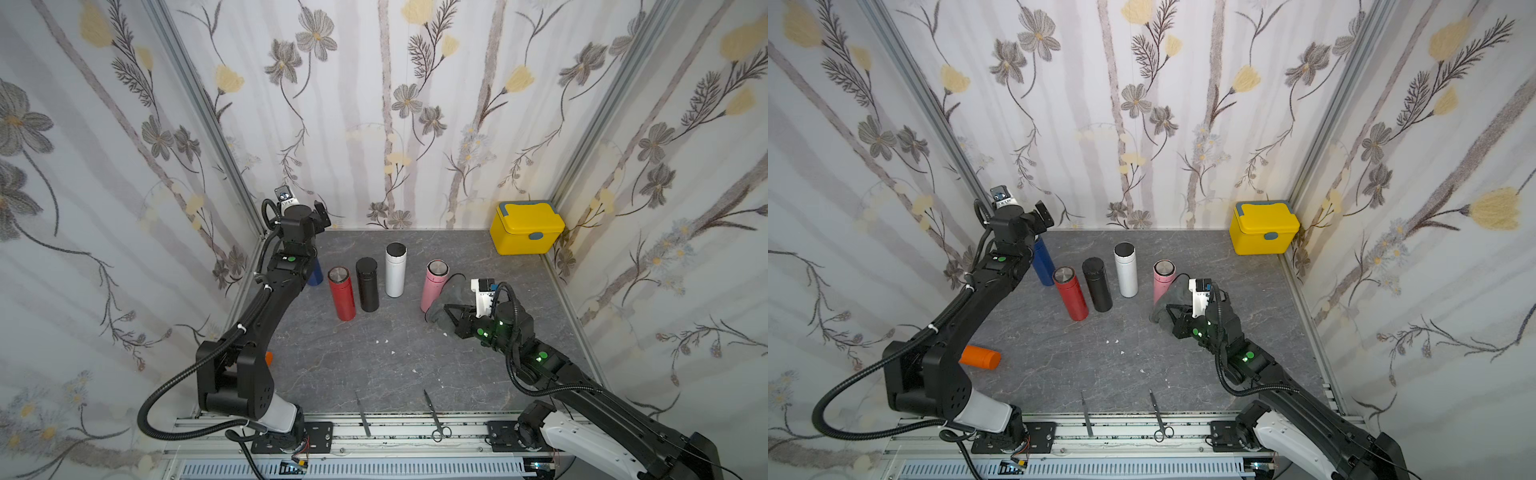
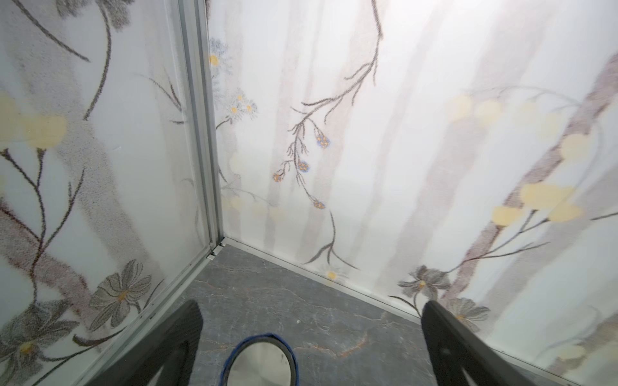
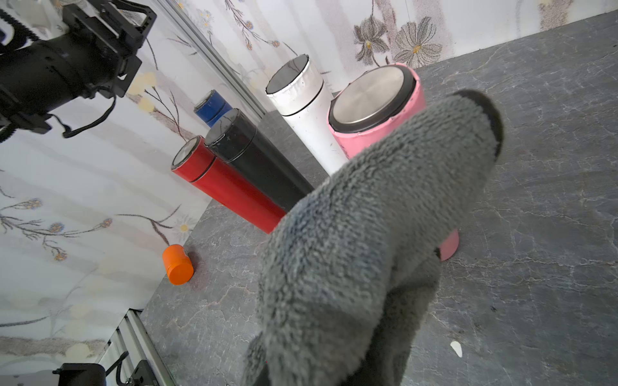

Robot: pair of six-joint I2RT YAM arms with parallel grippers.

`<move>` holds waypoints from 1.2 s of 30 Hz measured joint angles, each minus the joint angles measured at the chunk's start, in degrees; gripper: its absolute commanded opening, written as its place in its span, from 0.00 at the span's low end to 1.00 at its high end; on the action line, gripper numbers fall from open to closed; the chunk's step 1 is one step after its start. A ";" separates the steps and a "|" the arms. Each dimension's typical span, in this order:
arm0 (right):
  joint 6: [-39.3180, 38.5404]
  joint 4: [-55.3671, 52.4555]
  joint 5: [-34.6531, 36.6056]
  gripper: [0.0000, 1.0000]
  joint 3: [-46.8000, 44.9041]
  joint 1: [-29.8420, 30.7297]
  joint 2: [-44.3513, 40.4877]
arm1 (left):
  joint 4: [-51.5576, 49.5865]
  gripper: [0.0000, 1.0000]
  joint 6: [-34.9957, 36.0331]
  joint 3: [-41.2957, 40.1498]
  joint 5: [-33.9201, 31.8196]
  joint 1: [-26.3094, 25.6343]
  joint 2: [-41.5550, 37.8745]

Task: Wipe the surface of the thermos
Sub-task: Place the thermos at the center of the board, then pick up the thermos from the center of the board.

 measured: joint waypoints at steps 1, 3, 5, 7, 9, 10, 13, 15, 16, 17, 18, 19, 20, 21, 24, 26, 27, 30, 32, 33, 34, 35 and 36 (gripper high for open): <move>0.37 -0.20 0.02 0.00 0.02 0.00 -0.20 | -1.57 1.00 -1.77 -0.96 1.88 -0.74 -2.38; 0.68 -0.74 0.02 0.00 0.07 0.00 -0.46 | -4.37 1.00 -4.26 -3.45 5.84 -1.77 -6.62; 0.81 -1.42 0.04 0.00 0.07 0.00 -0.81 | -6.25 1.00 -6.58 -7.52 8.85 -3.32 -11.28; 0.96 -2.23 0.02 0.00 0.04 0.00 -1.18 | -8.61 1.00 -7.91 -10.56 11.91 -5.35 -14.88; 1.40 -2.71 0.04 0.00 -0.09 0.00 -1.62 | -10.36 1.00 -8.20 -11.69 13.57 -6.91 -16.52; 1.42 -2.69 0.02 0.00 -0.31 0.00 -1.84 | -11.15 1.00 -8.41 -12.17 13.90 -7.23 -17.05; 1.88 -2.75 -0.02 0.00 -1.09 0.00 -2.01 | -13.49 1.00 -9.09 -13.68 13.94 -8.09 -17.77; 1.95 -2.91 -0.15 0.00 -1.51 0.00 -2.05 | -15.10 1.00 -9.11 -14.60 14.25 -8.87 -17.81; 2.34 -2.89 -0.44 0.00 -1.75 0.00 -2.12 | -15.74 1.00 -9.14 -15.08 14.16 -9.18 -17.79; 2.43 -2.89 -0.83 0.00 -1.95 0.00 -2.19 | -16.28 1.00 -9.14 -15.50 14.10 -9.27 -17.79; 2.80 -2.89 -1.05 0.00 -2.05 0.00 -2.25 | -16.63 1.00 -9.27 -15.82 13.92 -9.31 -17.77; 2.97 -2.91 -1.07 0.00 -2.16 0.00 -2.36 | -17.09 1.00 -9.29 -16.09 13.49 -9.53 -17.64; 3.26 -2.91 -1.11 0.00 -2.23 0.00 -2.54 | -17.27 1.00 -9.27 -16.24 12.94 -9.86 -17.42; 3.37 -2.89 -1.25 0.00 -2.27 0.00 -2.73 | -17.40 1.00 -9.27 -16.33 12.72 -10.19 -17.20; 3.37 -2.80 -1.40 0.00 -2.58 0.00 -3.23 | -17.51 1.00 -9.25 -16.98 11.72 -10.84 -16.35; 3.39 -2.84 -1.51 0.00 -2.69 0.00 -3.23 | -17.51 1.00 -9.25 -17.68 11.23 -11.02 -15.87; 3.43 -2.86 -1.51 0.00 -2.71 0.00 -3.23 | -17.59 1.00 -9.25 -17.81 11.02 -11.13 -15.52; 3.76 -2.82 -1.53 0.00 -2.86 0.00 -3.21 | -17.81 0.99 -9.25 -17.84 10.21 -11.76 -14.23; 3.76 -2.82 -1.53 0.00 -2.91 0.00 -3.06 | -17.81 0.98 -9.25 -18.16 9.77 -11.80 -13.62; 3.76 -2.82 -1.53 0.00 -2.93 0.00 -2.99 | -17.81 0.97 -9.25 -18.38 9.62 -11.78 -13.40; 3.76 -2.80 -1.53 0.00 -2.93 0.00 -2.93 | -17.86 0.96 -9.25 -18.53 9.46 -11.76 -13.09; 3.76 -2.67 -1.53 0.00 -2.93 0.00 -2.80 | -17.86 0.95 -9.25 -18.58 9.18 -11.76 -12.61; 3.76 -2.51 -1.55 0.00 -2.97 0.00 -2.67 | -17.86 0.95 -9.25 -18.60 9.14 -11.76 -12.20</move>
